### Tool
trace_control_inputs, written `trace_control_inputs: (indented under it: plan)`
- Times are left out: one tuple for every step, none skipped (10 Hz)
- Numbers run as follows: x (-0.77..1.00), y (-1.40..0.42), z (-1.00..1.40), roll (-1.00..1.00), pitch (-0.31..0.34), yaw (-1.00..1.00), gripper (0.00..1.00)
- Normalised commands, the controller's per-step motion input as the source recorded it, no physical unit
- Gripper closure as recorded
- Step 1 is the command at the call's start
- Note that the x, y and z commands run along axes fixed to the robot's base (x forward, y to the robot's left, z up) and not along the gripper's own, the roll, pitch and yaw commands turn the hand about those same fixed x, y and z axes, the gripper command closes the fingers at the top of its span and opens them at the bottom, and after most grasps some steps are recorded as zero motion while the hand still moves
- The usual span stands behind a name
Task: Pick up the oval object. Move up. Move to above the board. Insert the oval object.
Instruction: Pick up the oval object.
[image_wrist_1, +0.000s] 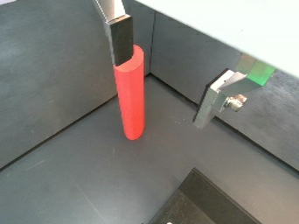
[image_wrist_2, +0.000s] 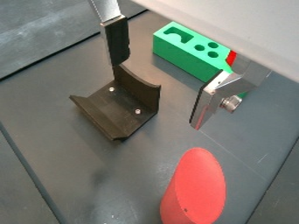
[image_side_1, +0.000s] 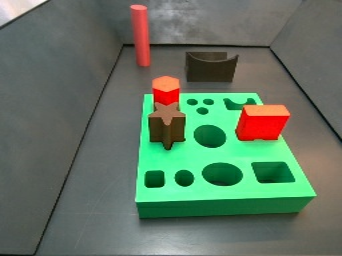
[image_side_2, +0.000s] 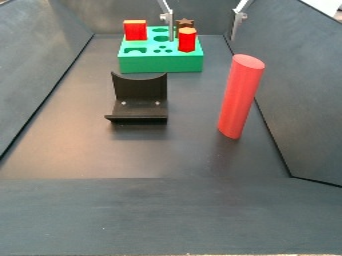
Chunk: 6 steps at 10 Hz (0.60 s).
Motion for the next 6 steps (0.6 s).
trace_control_inputs:
  plan:
    - [-0.17,-0.25,-0.05,0.13,-0.011,0.06,0.0]
    - [-0.15,-0.2,-0.14,0.04,-0.037,0.12,0.0]
    - [-0.23,-0.14,-0.03,0.05,-0.036,0.23,0.0]
    - [-0.26,-0.1,0.0,0.06,-0.027,0.36,0.0]
    - [-0.3,0.0,0.0,0.0,-0.031,0.61,0.0]
    - [-0.17,0.0,0.0,-0.03,-0.03,0.69,0.0]
